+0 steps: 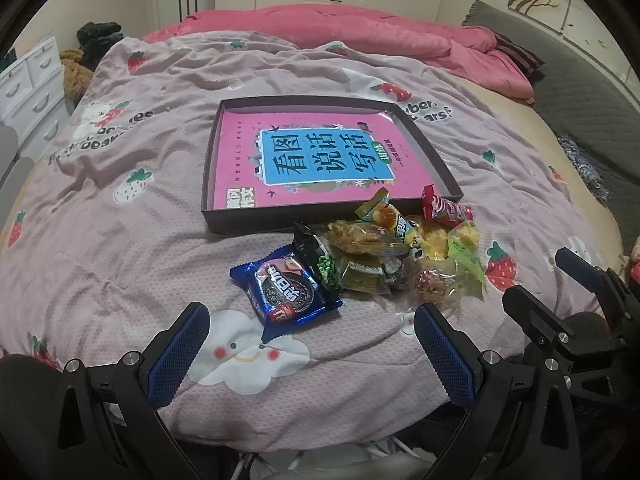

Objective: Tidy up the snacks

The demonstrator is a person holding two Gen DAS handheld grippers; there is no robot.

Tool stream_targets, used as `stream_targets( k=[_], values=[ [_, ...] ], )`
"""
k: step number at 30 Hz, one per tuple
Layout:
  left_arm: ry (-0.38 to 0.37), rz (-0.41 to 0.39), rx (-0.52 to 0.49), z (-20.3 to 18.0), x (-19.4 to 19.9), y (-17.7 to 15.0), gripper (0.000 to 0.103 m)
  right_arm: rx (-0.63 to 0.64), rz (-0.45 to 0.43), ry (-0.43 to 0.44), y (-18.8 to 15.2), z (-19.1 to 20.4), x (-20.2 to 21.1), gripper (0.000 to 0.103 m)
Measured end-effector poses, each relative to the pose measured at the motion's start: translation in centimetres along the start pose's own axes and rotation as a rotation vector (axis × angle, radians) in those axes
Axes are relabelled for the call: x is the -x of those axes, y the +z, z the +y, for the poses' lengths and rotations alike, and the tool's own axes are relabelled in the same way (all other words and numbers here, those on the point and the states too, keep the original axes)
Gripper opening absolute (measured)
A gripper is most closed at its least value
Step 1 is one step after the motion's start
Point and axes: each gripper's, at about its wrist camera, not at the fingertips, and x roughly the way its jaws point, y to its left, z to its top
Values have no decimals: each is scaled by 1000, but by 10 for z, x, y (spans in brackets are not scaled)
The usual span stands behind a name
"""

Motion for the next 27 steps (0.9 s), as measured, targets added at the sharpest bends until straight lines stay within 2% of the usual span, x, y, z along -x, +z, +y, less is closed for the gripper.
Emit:
stream_targets(
  k=[27],
  values=[
    [-28,1,-10,-5,-1,-2,101,1,-18,-11,0,0,3,102]
  ],
)
